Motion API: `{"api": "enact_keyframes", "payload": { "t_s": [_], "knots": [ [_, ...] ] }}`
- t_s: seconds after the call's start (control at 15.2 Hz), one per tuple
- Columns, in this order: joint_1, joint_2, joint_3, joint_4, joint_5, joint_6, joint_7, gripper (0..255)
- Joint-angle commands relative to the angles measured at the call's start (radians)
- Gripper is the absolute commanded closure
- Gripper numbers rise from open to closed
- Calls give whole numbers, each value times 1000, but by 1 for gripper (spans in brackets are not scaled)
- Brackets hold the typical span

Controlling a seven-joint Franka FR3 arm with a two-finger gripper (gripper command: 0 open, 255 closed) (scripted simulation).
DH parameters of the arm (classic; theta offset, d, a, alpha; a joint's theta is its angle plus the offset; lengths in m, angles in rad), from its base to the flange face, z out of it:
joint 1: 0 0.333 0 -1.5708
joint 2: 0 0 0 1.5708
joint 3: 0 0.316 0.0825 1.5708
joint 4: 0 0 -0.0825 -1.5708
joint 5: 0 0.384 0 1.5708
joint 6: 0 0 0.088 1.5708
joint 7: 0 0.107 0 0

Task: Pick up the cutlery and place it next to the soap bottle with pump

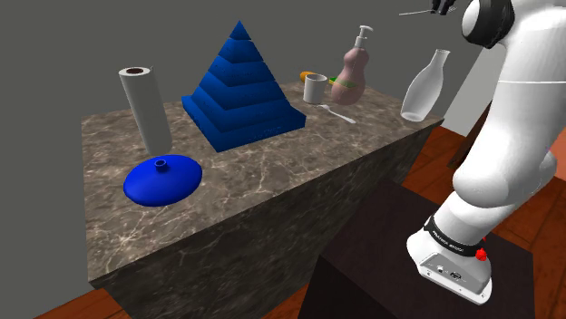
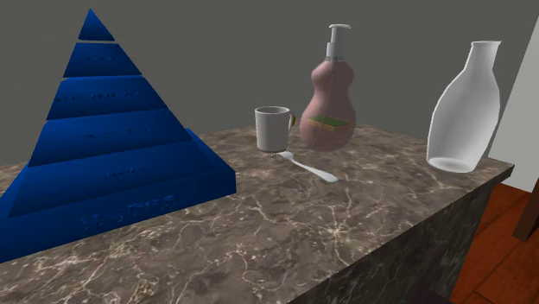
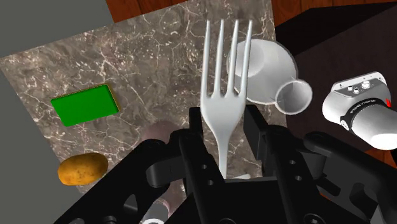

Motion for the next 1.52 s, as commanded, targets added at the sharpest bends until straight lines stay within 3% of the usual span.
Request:
{"api": "enact_keyframes", "payload": {
  "t_s": [0.0,0.53,1.45],
  "knots": [
    [39,-41,-4,-91,-36,56,4,255],
    [142,-175,9,-373,-141,232,53,255],
    [192,-295,35,-690,-225,457,111,255]
  ]
}}
